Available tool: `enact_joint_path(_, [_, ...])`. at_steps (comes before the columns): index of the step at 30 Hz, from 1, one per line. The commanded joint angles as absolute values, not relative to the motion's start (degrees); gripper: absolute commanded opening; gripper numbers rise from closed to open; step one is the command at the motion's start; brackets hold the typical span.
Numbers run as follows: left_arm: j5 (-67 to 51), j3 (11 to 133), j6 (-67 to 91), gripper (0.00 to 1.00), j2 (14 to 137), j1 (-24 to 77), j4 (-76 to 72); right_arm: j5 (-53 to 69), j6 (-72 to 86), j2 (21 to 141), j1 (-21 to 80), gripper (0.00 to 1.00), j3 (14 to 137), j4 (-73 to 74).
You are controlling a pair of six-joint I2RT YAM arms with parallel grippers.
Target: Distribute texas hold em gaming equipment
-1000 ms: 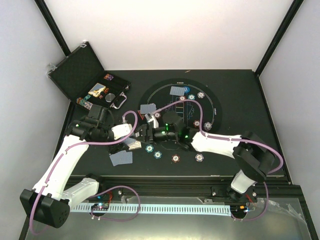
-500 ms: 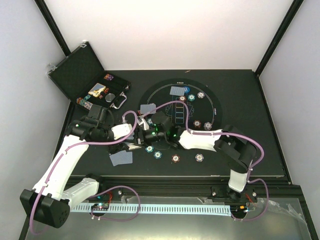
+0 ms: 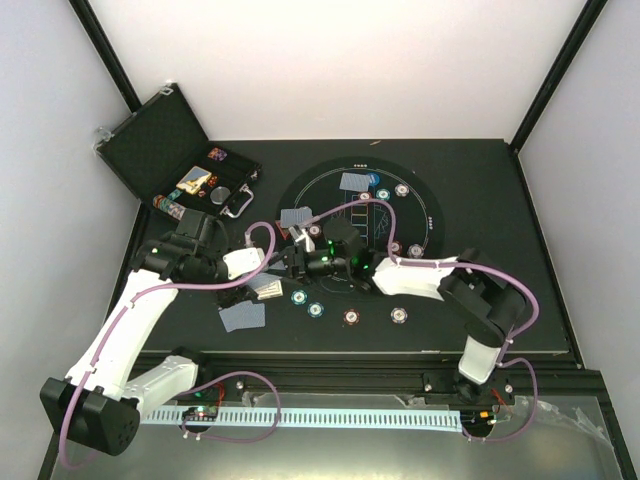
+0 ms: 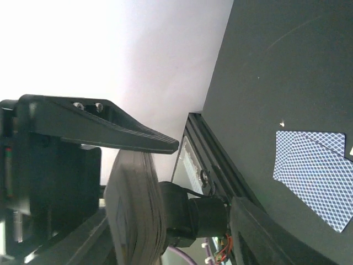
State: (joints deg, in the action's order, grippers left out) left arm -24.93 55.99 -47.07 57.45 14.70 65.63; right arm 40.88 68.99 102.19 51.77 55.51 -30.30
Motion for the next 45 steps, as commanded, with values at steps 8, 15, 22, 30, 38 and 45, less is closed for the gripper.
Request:
enact_joint_path(8, [-25.75, 57.36, -47.06, 0.02, 56.78, 14.50, 65.33, 37.97, 68.50, 94.98, 49.55, 0.17, 52.11, -26.71])
enact_joint_path(15, [-25.64, 57.07, -47.02, 0.02, 56.91, 14.50, 65.12, 36.87, 66.86, 89.32, 47.09, 0.02, 51.62, -21.99])
enact_joint_path(22, [-25.47, 56.90, -46.93, 0.02, 56.98, 14.50, 64.97, 39.81, 64.90, 87.58, 39.36, 0.01, 50.10, -20.57])
enact_joint_path(30, [-25.14, 57.20, -46.85, 0.02, 57.34, 14.50, 64.91, 41.19, 53.19, 99.99, 24.86, 0.01, 62.97, -6.66])
enact_joint_path(38, [-24.55, 57.35, -46.63, 0.02, 58.12, 14.46, 65.30, 40.53, 47.72, 129.25, 13.72, 0.01, 96.71, 9.58])
enact_joint_path(45, [-24.58, 57.45, -46.19, 0.02, 58.43, 14.50, 65.99, 40.50, 52.81, 145.00, 11.17, 0.03, 117.11, 12.29])
